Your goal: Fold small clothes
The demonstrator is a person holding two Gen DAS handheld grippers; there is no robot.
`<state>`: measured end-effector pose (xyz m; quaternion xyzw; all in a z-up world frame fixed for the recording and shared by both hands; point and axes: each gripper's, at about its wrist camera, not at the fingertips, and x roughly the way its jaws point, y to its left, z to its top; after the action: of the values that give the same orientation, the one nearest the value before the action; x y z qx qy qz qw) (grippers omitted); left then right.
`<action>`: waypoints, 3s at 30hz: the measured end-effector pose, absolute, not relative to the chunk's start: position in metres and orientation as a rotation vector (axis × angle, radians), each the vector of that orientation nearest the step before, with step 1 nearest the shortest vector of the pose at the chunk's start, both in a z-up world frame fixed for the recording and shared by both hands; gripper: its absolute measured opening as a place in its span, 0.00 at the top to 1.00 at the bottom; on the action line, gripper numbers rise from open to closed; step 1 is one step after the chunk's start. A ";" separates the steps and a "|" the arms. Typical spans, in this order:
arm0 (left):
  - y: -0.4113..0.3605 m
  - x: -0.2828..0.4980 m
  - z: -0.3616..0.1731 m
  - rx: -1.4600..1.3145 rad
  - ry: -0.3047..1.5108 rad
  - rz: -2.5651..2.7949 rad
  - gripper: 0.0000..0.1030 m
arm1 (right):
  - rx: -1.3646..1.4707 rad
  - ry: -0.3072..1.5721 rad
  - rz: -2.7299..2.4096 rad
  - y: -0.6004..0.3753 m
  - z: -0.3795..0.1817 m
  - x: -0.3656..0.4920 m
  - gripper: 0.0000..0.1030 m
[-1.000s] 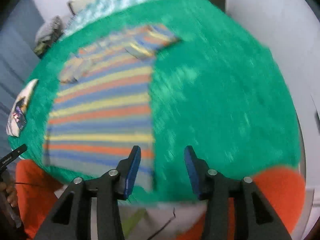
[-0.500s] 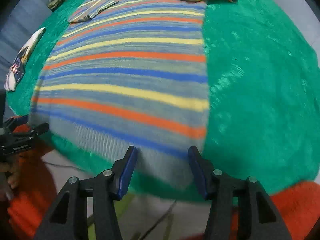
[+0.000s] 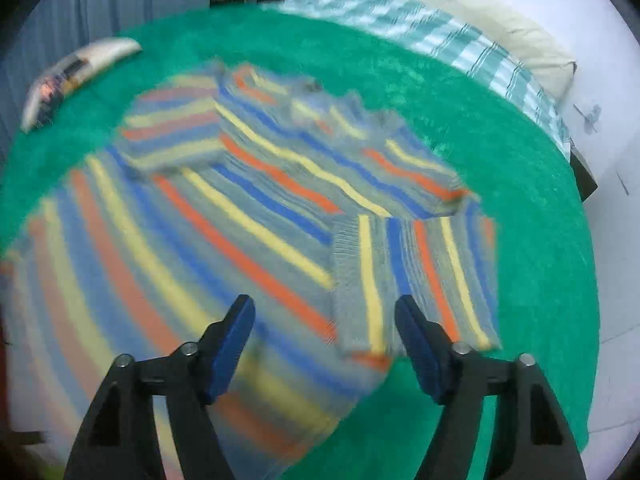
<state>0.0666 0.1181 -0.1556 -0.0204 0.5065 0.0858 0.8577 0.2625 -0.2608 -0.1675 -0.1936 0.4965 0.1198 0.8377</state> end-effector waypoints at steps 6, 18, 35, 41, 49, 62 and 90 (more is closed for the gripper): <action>0.115 0.069 -0.161 -0.059 1.102 0.163 0.06 | 0.066 0.964 0.038 -0.379 -0.135 0.263 0.95; 0.117 0.080 -0.173 -0.126 1.155 0.174 0.06 | 0.855 0.859 -0.271 -0.586 -0.164 0.169 0.93; 0.122 0.082 -0.177 -0.134 1.174 0.191 0.06 | 0.657 0.937 -0.478 -0.594 -0.170 0.164 0.98; 0.121 0.080 -0.178 -0.120 1.171 0.189 0.06 | 0.614 0.953 -0.514 -0.590 -0.171 0.166 0.99; 0.118 0.075 -0.176 -0.107 1.156 0.172 0.06 | 0.518 0.981 -0.480 -0.572 -0.164 0.174 0.93; 0.125 0.071 -0.169 -0.168 1.117 0.150 0.06 | 0.405 0.862 -0.493 -0.530 -0.114 0.059 0.35; -0.085 0.278 -0.123 0.372 1.119 -0.421 0.16 | 0.029 0.925 0.175 -0.235 -0.138 -0.009 0.29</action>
<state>0.2781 -0.0850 -0.1233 0.1741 0.5237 -0.1968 0.8104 -0.0093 -0.2346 -0.1383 0.0139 0.4456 0.0844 0.8912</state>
